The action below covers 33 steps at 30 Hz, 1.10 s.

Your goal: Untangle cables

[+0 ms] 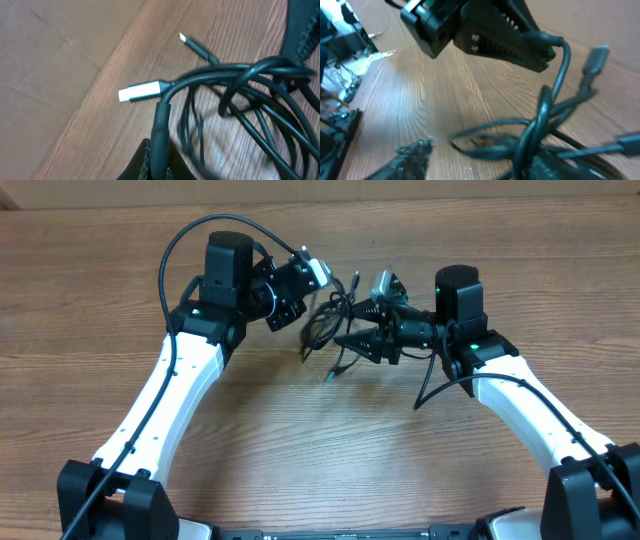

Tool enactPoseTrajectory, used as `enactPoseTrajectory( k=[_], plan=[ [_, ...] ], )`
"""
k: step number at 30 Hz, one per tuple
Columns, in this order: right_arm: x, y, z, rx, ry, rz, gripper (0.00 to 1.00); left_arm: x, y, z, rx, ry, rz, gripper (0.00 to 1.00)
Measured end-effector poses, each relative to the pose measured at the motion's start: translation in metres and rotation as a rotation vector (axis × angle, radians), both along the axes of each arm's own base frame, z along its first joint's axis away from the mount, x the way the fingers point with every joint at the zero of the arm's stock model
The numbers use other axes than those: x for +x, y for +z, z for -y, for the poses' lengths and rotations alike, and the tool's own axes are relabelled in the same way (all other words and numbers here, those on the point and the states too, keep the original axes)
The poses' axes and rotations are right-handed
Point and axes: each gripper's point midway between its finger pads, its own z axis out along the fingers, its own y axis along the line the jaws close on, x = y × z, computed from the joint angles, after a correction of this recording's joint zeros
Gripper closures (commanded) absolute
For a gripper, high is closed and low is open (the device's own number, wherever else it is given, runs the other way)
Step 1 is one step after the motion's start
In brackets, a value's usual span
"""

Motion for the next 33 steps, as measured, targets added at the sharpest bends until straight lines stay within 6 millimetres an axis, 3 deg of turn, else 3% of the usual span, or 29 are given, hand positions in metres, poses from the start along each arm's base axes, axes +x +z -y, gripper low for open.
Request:
enactPoseTrajectory(
  k=[2,11,16,25,33],
  plan=[
    [0.002,0.0,0.0,-0.002,-0.008,0.007,0.36,-0.001,-0.002,-0.001,0.006,0.001,-0.008,0.96],
    [0.027,0.001,0.009,-0.05,-0.134,0.083,0.15,-0.016,-0.021,-0.007,0.08,-0.035,-0.067,0.96],
    [0.042,-0.001,0.016,-0.104,-0.201,0.164,0.15,-0.024,-0.03,-0.01,0.13,-0.075,-0.078,0.96],
    [0.048,-0.008,0.023,-0.233,-0.172,0.371,0.31,-0.025,-0.03,-0.009,0.153,-0.109,-0.051,0.96],
    [0.048,-0.011,0.024,-0.275,-0.145,0.44,0.57,-0.025,-0.029,-0.009,0.167,-0.131,-0.028,0.96]
  ],
)
